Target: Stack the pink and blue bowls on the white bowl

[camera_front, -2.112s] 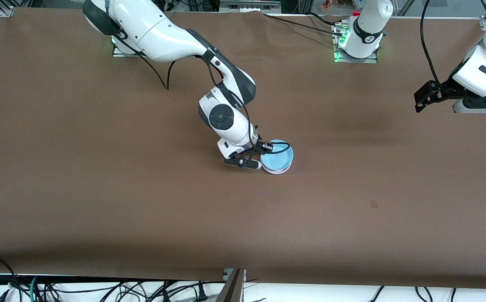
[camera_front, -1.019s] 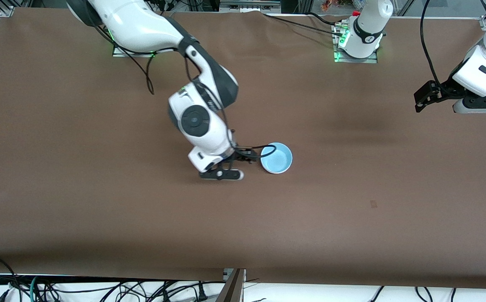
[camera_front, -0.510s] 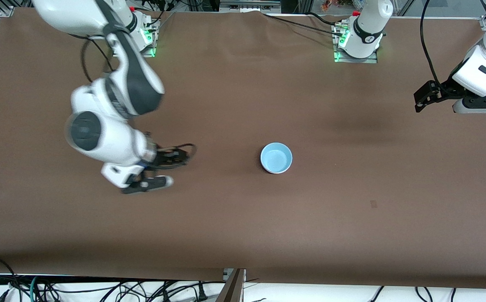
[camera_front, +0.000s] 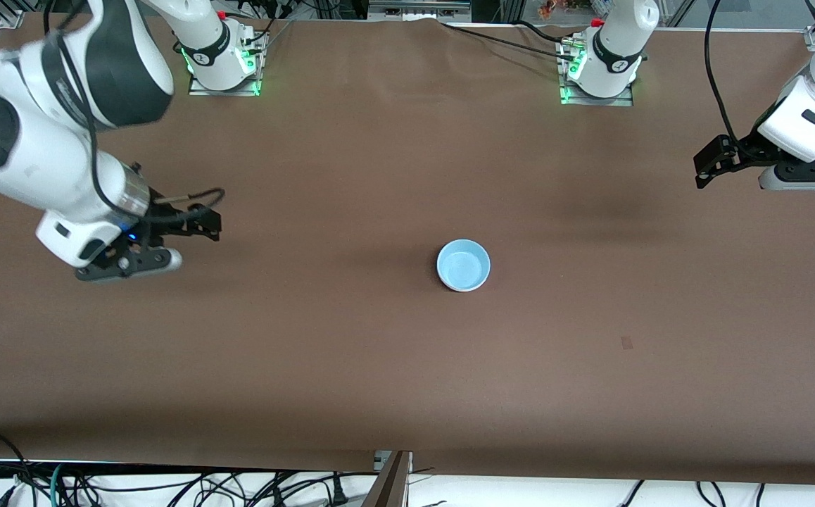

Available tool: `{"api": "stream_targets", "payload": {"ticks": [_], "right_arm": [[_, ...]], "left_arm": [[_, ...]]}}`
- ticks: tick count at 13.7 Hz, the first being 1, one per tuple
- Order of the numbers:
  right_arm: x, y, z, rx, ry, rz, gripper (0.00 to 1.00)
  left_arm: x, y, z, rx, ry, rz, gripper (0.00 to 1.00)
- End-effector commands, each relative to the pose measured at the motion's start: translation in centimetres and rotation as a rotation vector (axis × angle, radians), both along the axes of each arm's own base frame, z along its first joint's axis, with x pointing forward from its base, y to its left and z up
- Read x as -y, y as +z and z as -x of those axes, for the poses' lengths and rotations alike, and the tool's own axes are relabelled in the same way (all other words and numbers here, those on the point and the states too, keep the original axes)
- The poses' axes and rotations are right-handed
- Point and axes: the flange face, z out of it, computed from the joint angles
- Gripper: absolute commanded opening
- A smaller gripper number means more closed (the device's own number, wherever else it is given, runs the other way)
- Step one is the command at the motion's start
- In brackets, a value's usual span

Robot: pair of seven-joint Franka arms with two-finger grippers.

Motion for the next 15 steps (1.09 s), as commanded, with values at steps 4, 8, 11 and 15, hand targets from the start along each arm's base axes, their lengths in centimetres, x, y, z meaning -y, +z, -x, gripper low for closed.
{"api": "stream_targets", "payload": {"ticks": [4, 8, 11, 15], "right_arm": [[7.7, 5.4, 2.2, 0.073, -0.077, 0.025, 1.00], [12.8, 6.0, 3.6, 0.070, -0.140, 0.054, 1.00], [13.6, 6.4, 4.8, 0.017, -0.050, 0.143, 1.00], [13.4, 6.5, 5.5, -0.015, -0.052, 0.140, 1.00]], "left_arm": [[-0.2, 0.2, -0.1, -0.005, -0.016, 0.010, 1.00], [-0.1, 0.3, -0.1, -0.003, -0.018, 0.010, 1.00], [-0.1, 0.2, -0.1, -0.005, -0.018, 0.010, 1.00], [0.0, 0.2, -0.1, -0.005, -0.019, 0.010, 1.00]]}}
